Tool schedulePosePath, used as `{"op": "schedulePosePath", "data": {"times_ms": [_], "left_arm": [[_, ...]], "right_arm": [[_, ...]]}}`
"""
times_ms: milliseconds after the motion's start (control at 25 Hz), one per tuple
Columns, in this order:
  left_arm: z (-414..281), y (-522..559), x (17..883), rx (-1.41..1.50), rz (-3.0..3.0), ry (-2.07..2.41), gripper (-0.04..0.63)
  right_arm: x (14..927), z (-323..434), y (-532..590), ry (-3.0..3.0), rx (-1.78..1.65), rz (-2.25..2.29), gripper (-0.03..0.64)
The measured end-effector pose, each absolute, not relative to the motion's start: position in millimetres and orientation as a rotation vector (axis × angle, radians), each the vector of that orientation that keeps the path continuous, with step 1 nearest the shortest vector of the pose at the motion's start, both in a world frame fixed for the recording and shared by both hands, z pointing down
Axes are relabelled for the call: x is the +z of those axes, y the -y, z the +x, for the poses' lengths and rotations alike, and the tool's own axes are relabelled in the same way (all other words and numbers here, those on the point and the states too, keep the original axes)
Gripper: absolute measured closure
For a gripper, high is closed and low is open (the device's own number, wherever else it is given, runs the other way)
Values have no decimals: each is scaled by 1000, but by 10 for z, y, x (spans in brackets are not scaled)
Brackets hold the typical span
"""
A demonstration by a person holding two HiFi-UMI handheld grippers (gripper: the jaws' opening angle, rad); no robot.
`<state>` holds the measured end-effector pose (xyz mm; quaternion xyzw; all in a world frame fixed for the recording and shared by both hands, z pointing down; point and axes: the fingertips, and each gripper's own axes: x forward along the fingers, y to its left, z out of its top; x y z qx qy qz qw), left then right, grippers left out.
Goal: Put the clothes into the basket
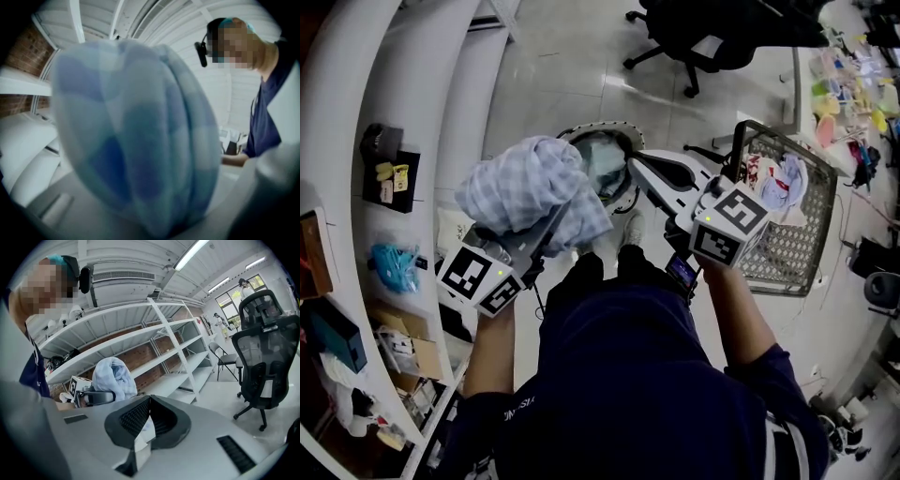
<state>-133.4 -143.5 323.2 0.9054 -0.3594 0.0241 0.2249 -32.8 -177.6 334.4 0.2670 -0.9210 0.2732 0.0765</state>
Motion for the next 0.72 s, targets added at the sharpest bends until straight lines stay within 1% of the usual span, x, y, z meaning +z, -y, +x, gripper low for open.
{"op": "schedulePosePath", "data": {"times_ms": [400,720], "left_arm": [[-991,1435,3544,122,2435,1016,430],[-871,1430,3938,161,2381,985,430]], "right_arm": [[3668,-24,1867,2715,825,739,611],[4076,127,1808,2635,870,745,611]]}}
